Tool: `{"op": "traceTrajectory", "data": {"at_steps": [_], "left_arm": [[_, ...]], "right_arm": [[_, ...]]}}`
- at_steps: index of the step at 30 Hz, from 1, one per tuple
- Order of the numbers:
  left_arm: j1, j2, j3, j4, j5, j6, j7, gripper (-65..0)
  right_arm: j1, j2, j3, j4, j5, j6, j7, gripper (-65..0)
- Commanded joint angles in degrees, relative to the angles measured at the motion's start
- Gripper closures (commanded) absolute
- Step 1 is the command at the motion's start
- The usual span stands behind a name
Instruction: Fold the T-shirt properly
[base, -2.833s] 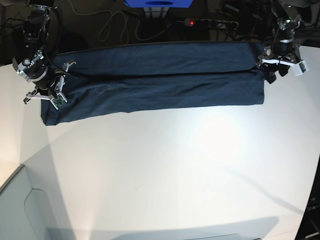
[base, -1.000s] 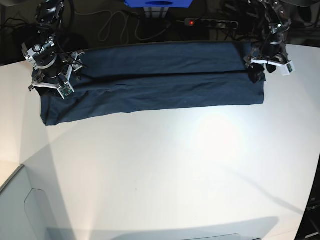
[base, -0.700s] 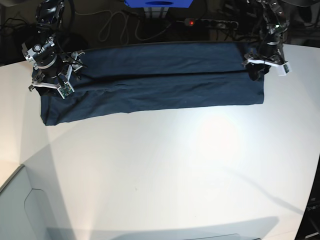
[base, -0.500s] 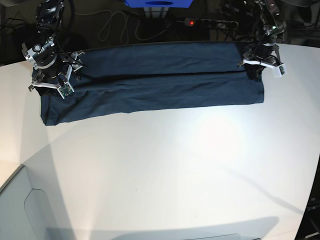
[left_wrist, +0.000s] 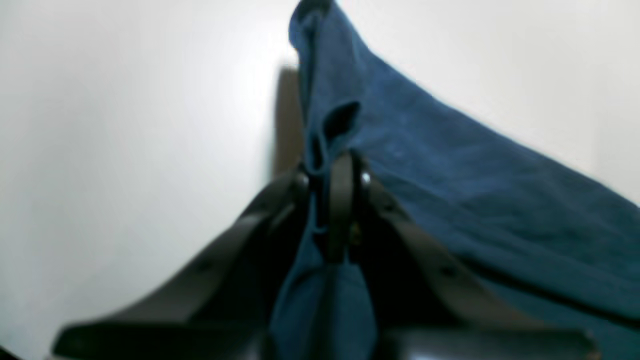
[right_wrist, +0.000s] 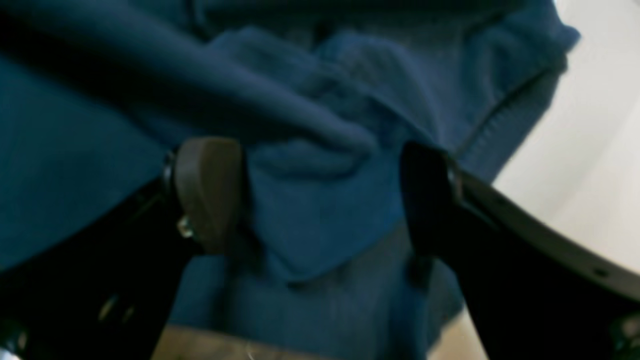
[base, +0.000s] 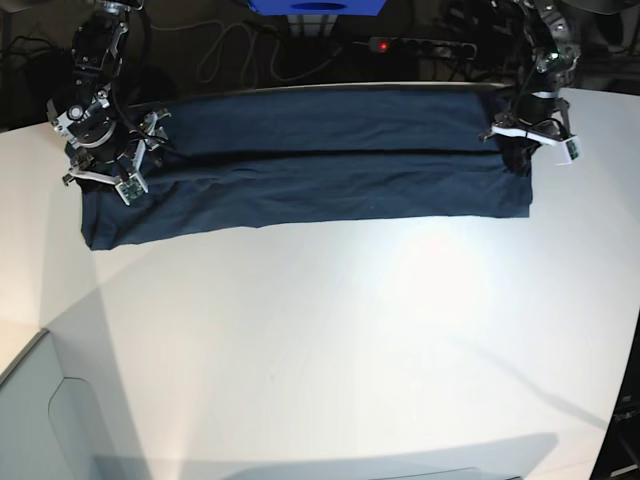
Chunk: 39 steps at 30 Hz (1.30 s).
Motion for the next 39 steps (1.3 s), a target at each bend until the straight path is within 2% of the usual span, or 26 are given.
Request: {"op": "traceTrajectory", "data": {"at_steps": [1, 4, 9, 13, 17, 18, 22, 30, 39], "left_arm": [[0.17, -0.27, -0.15, 2.06, -0.87, -0.2, -1.42, 0.0], [0.17, -0.18, 0.2, 5.32, -0.87, -0.2, -1.42, 0.0], [0.61, 3.69, 0.81, 11.47, -0.79, -0.2, -1.24, 0.0], [1.49, 4.57, 6.97, 15.25, -0.79, -0.02, 1.05, 0.0], [2.37, 4.57, 14.7, 15.6, -0.79, 0.15, 0.96, 0.0], [2.37, 4.57, 16.28, 15.51, -0.7, 0.86, 0.96, 0.0], [1.93, 4.66, 23.76, 15.34, -0.7, 8.15, 0.87, 0.0], [-3.44, 4.22, 38.97, 9.97, -0.7, 14.57, 0.08, 0.0], [-7.92, 4.3, 49.52, 3.12, -0.7, 15.19, 0.08, 0.0]], "right_arm": [[0.46, 0.53, 0.29, 0.14, 0.02, 0.65, 0.55, -47.2], [1.07, 0.62, 0.29, -1.44, 0.02, 0.65, 0.55, -47.2], [0.99, 0.53, 0.03, -1.71, 0.02, 0.65, 3.01, -47.2], [1.07, 0.53, 0.03, -1.71, -0.07, 0.65, 3.1, -47.2], [1.07, 0.53, -0.06, -1.71, -0.07, 0.65, 3.1, -47.2], [1.07, 0.53, -0.06, -1.71, -0.07, 0.65, 3.1, -47.2], [1.07, 0.53, -0.06, -1.71, -0.07, 0.65, 3.18, -47.2], [1.07, 0.53, -0.06, -1.71, -0.07, 0.65, 3.18, -47.2], [1.07, 0.53, -0.06, -1.62, -0.16, 0.65, 3.18, -47.2]]}}
